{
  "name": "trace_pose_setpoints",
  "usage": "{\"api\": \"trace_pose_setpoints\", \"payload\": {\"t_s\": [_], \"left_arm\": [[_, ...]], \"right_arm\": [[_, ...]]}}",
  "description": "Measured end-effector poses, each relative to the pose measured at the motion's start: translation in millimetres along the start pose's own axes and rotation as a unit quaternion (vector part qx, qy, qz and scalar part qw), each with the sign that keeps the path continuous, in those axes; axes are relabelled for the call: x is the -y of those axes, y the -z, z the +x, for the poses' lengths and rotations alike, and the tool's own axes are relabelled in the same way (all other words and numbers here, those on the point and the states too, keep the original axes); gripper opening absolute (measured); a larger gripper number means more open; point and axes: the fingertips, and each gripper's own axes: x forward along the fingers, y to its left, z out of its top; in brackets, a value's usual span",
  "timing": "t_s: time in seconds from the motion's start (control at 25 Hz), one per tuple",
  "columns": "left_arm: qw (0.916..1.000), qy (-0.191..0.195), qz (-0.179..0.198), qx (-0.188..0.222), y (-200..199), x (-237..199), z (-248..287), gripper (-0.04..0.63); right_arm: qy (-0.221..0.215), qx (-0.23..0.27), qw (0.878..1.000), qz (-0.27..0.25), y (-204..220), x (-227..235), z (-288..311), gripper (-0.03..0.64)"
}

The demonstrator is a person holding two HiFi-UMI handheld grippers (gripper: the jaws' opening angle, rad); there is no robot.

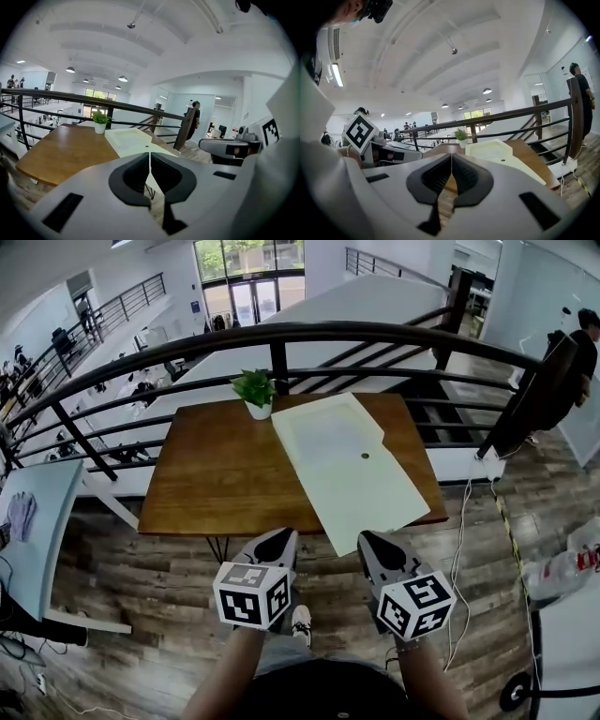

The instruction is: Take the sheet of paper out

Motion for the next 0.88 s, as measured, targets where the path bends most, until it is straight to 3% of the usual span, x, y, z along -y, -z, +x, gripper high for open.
{"api": "trace_pose_setpoints", "payload": {"t_s": [0.24, 0.48, 0.88], "left_arm": [[0.9999, 0.01, 0.007, 0.003, -41, -56, 43, 0.023], [0.9997, 0.025, 0.005, -0.001, -57, -94, 73, 0.023], [0.9983, 0.052, -0.012, -0.024, -56, -110, 107, 0.023]], "right_arm": [[0.018, 0.009, 1.0, 0.003, -27, 17, 70, 0.028], [0.028, 0.009, 1.0, 0.005, -38, 24, 123, 0.028], [0.048, -0.016, 0.998, 0.025, -33, 38, 150, 0.028]]}}
